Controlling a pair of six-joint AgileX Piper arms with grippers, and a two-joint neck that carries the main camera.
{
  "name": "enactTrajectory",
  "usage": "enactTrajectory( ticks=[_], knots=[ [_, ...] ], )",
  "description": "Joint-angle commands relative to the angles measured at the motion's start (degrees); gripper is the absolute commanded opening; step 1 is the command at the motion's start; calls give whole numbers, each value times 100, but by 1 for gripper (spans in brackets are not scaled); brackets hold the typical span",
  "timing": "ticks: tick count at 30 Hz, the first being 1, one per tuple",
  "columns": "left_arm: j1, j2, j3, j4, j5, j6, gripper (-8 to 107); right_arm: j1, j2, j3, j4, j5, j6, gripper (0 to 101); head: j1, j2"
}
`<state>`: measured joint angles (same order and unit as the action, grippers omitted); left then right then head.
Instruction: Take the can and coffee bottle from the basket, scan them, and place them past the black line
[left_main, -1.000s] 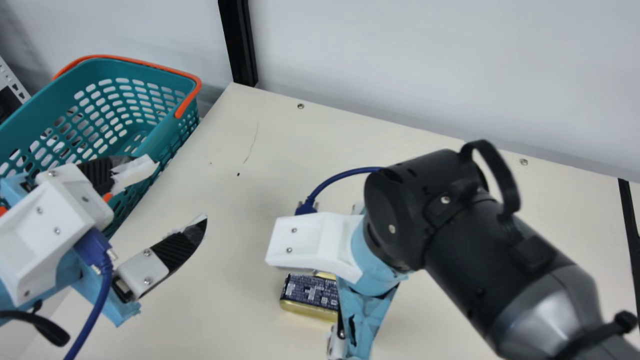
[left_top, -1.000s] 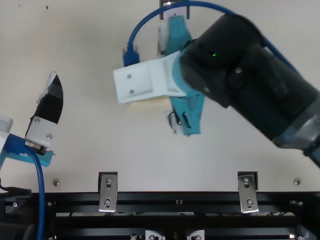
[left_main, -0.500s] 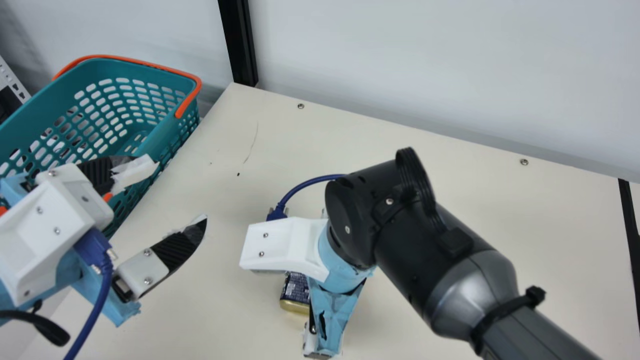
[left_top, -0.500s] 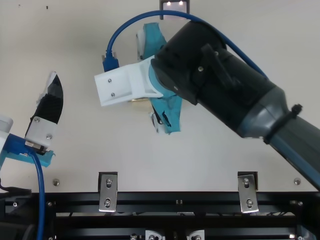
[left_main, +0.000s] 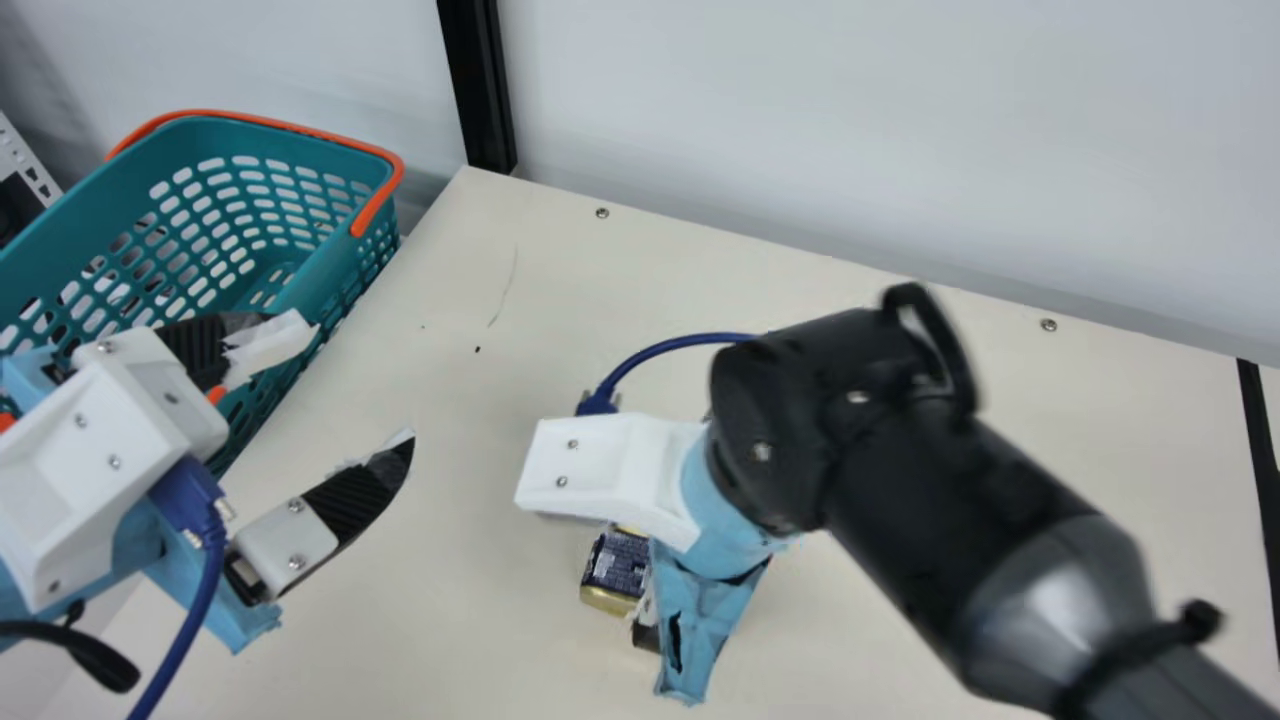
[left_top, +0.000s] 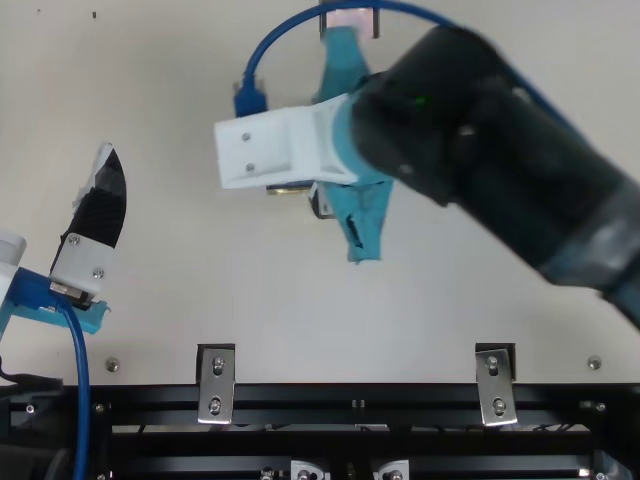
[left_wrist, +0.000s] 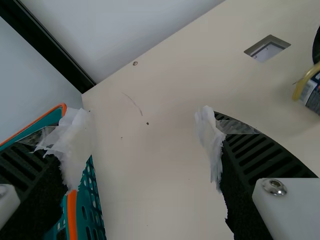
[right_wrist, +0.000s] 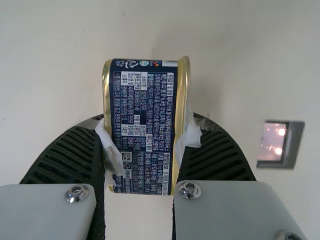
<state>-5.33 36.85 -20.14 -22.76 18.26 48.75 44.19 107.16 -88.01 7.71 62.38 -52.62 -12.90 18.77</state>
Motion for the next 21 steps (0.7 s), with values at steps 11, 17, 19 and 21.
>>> enactTrajectory(
  ticks=[11,17,19,21],
  knots=[
    [0,0,0,0,0,0,90,-1357,-859,546,-856,-68,1421,0,137,-1788],
    [0,0,0,0,0,0,90,-2259,-1149,931,-1265,-212,2038,0,118,-3148],
    [0,0,0,0,0,0,90,-2592,-1234,1051,-1371,-252,2180,0,88,-3584],
    [0,0,0,0,0,0,90,-2927,-1313,1156,-1460,-282,2287,0,49,-4029]
  ],
)
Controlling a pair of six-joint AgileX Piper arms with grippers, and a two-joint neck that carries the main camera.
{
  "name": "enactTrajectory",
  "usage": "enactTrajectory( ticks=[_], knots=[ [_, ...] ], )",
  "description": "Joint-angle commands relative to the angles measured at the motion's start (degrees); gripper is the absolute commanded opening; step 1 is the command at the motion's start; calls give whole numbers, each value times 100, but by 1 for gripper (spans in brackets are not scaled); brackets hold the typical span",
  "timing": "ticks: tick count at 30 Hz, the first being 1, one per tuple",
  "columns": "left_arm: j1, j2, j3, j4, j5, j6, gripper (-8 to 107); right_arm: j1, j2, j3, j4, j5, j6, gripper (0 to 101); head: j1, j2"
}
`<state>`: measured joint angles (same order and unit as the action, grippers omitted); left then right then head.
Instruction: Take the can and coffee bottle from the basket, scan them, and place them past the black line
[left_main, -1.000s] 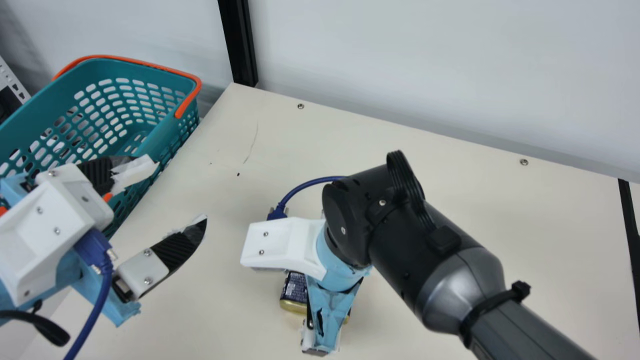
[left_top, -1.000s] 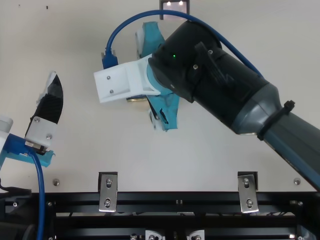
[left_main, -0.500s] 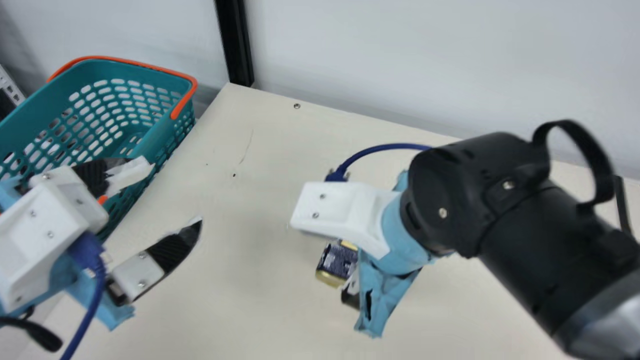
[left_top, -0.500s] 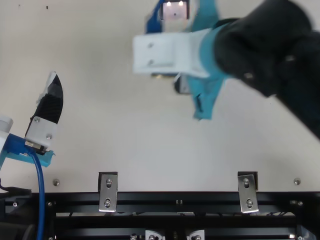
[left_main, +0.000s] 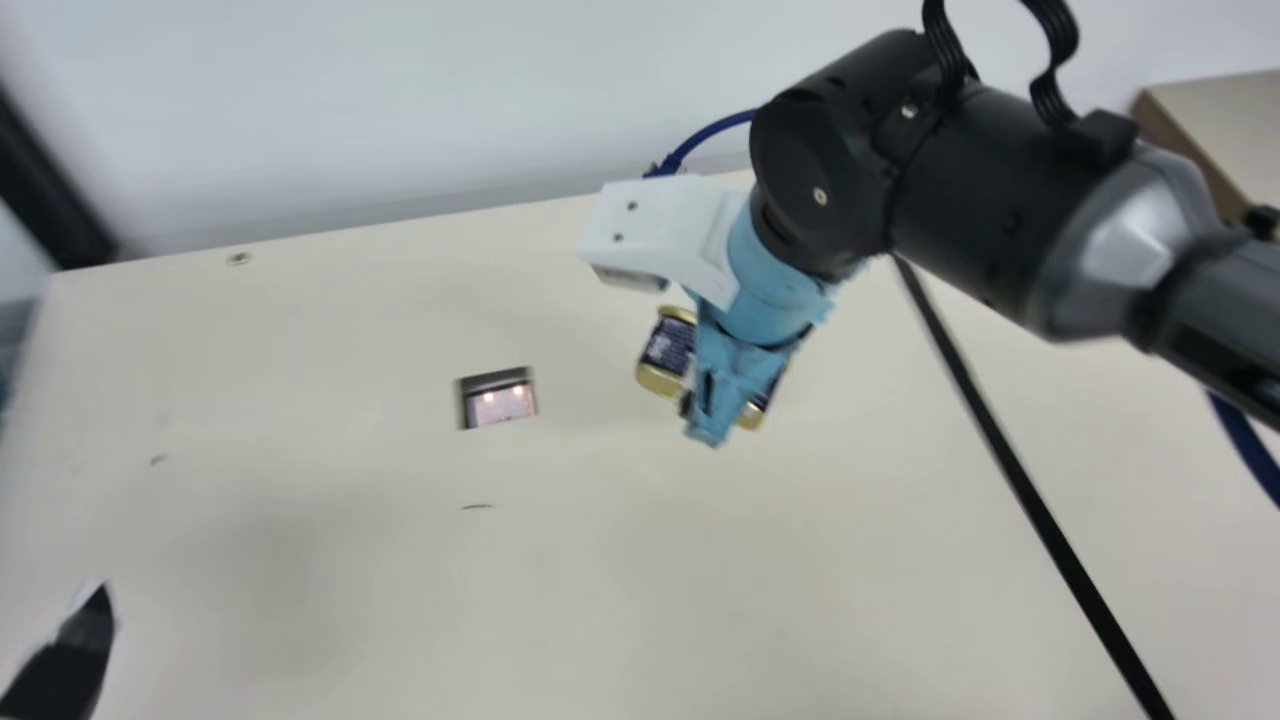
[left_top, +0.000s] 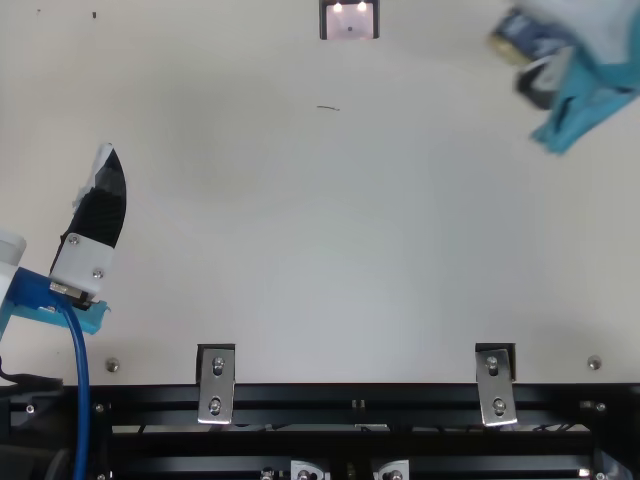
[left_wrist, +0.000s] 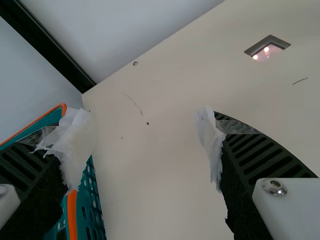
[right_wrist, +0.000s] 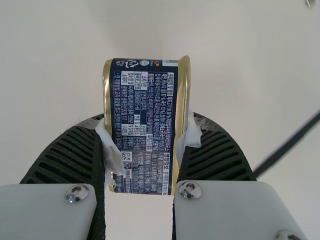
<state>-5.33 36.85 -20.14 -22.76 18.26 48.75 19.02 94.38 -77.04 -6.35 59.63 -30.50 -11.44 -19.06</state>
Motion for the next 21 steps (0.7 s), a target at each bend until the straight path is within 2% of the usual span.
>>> enactTrajectory(
  ticks=[1,8,13,21],
  knots=[
    [0,0,0,0,0,0,90,-582,-72,107,-92,-17,119,0,-126,-497],
    [0,0,0,0,0,0,90,-1764,-278,352,-252,-31,233,0,-361,-2178],
    [0,0,0,0,0,0,90,-2553,-361,438,-309,-17,224,0,-537,-3053],
    [0,0,0,0,0,0,90,-3721,-366,571,-562,-154,367,0,-537,-3053]
  ],
)
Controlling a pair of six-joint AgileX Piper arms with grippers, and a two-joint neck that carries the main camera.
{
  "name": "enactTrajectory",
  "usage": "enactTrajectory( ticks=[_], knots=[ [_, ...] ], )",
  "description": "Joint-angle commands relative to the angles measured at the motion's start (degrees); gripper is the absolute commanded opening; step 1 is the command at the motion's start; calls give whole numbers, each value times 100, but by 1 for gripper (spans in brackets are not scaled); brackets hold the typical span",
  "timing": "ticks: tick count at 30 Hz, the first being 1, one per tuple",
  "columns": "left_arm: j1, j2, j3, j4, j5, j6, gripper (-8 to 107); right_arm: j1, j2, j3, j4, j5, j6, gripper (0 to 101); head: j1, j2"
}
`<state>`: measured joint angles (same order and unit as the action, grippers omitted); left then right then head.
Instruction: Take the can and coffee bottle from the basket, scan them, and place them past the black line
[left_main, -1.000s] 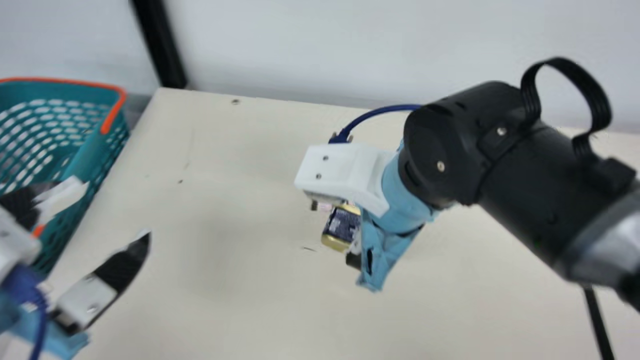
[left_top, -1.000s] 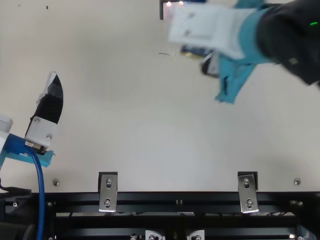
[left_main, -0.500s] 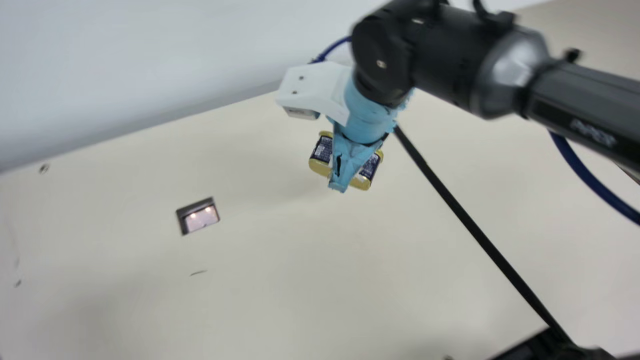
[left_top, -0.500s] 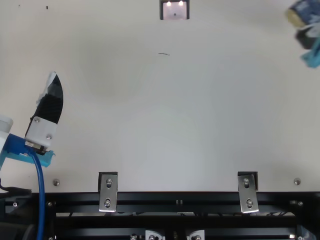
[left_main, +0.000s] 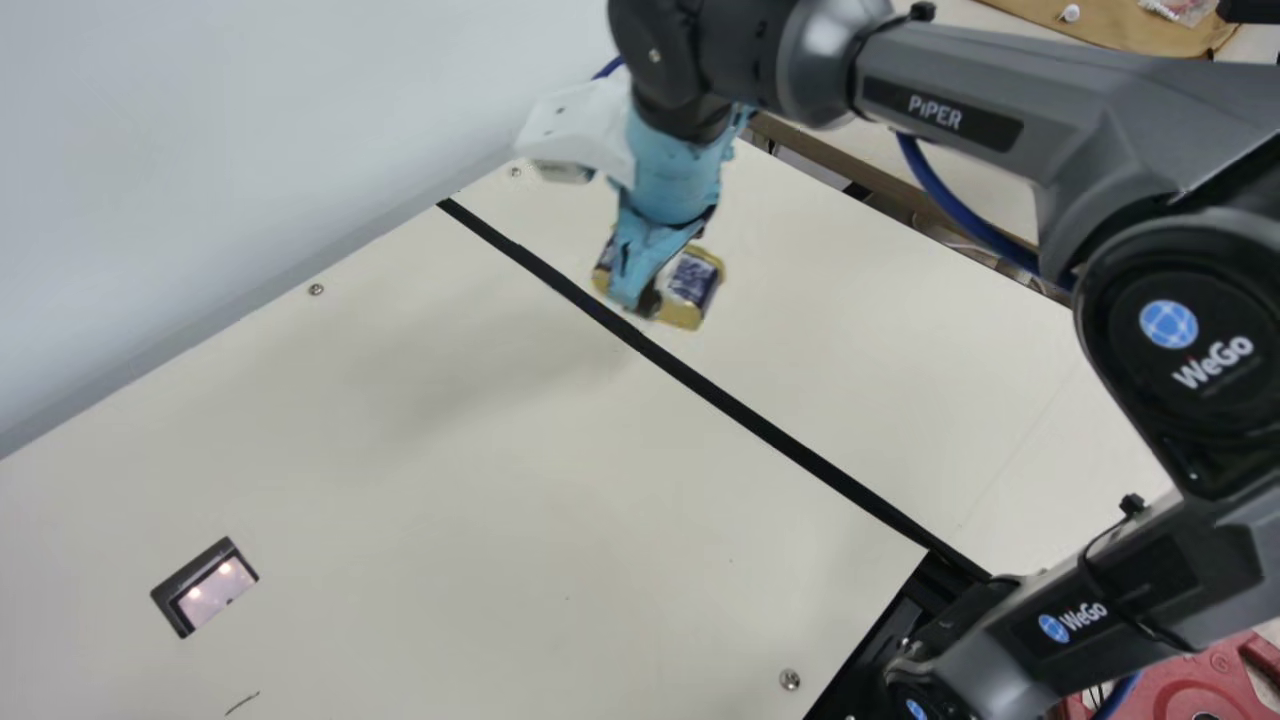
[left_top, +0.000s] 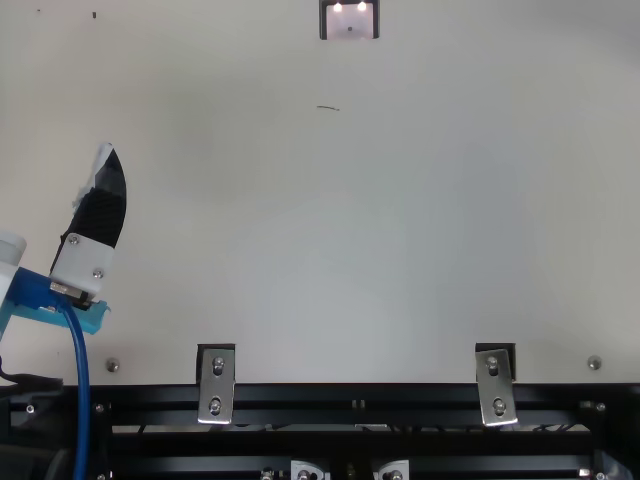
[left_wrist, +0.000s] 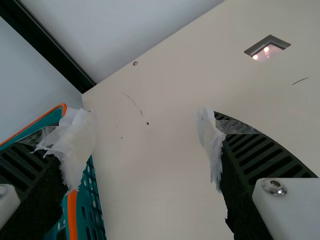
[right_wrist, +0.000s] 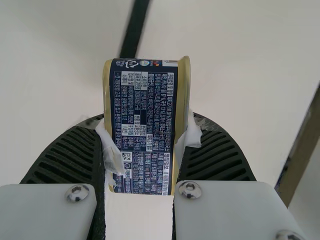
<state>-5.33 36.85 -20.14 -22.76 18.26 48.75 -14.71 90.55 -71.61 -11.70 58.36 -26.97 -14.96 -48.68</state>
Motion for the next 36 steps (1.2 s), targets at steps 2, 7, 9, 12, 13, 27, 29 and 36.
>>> enactTrajectory(
  ticks=[2,7,9,12,13,27,29,36],
  knots=[
    [0,0,0,0,0,0,90,-607,40,98,-73,-85,28,0,-185,-91],
    [0,0,0,0,0,0,90,-1190,103,339,-220,-259,20,0,-185,-91],
    [0,0,0,0,0,0,90,-1393,130,450,-299,-339,15,0,-185,-91],
    [0,0,0,0,0,0,90,-1651,174,608,-398,-463,11,0,-185,-91],
    [0,0,0,0,0,0,90,-1733,190,662,-427,-510,11,0,-185,-91],
    [0,0,0,0,0,0,90,-2690,382,1134,461,-1069,-196,0,-185,-91],
    [0,0,0,0,0,0,90,-2747,389,1139,541,-1080,-243,21,-185,-91],
    [0,0,0,0,0,0,90,-2748,98,1084,610,-1306,-343,101,-185,-91]
  ],
)
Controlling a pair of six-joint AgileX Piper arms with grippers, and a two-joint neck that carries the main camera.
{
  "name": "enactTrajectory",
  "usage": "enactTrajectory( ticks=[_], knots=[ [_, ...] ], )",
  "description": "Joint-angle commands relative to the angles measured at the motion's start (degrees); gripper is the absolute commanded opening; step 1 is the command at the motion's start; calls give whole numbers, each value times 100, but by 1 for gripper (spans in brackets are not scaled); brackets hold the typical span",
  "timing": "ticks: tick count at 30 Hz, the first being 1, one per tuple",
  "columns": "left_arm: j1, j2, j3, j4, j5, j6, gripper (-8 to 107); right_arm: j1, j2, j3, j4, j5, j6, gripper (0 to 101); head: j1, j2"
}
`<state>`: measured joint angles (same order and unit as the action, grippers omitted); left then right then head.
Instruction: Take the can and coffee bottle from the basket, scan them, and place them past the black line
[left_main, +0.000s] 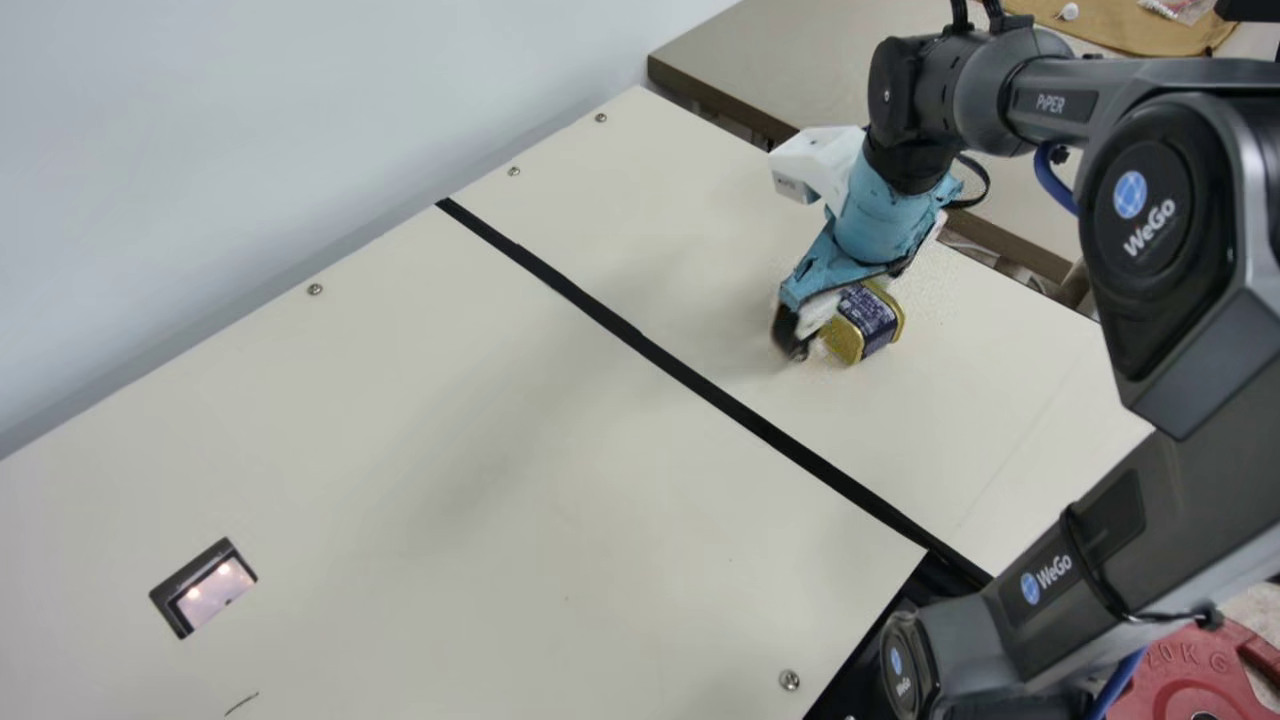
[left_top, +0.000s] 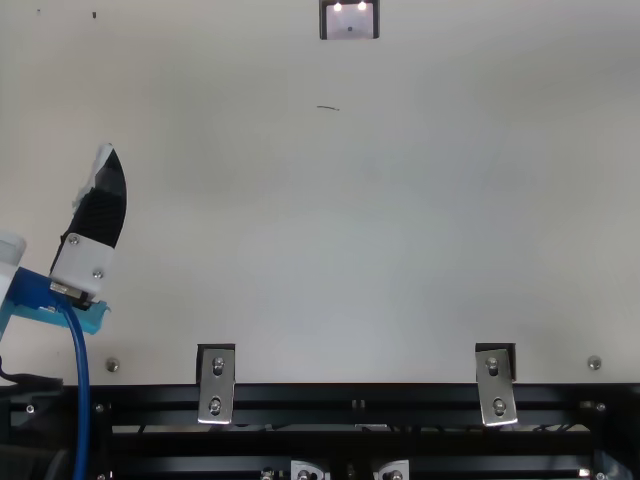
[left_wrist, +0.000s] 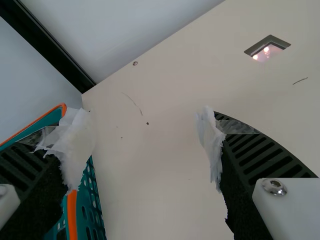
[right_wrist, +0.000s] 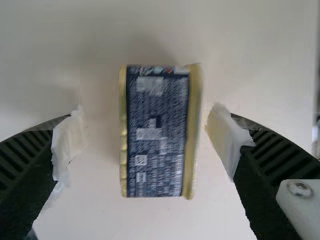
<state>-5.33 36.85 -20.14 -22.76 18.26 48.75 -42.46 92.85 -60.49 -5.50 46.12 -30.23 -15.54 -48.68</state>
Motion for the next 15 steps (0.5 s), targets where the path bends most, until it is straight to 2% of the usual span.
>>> enactTrajectory(
  ticks=[1,8,15],
  knots=[
    [0,0,0,0,0,0,90,57,-238,-37,17,-147,-51,101,-126,-91],
    [0,0,0,0,0,0,90,382,-1059,-132,511,-313,-436,101,-126,-91],
    [0,0,0,0,0,0,90,915,-1803,-220,1332,43,-758,101,-126,-91]
  ],
)
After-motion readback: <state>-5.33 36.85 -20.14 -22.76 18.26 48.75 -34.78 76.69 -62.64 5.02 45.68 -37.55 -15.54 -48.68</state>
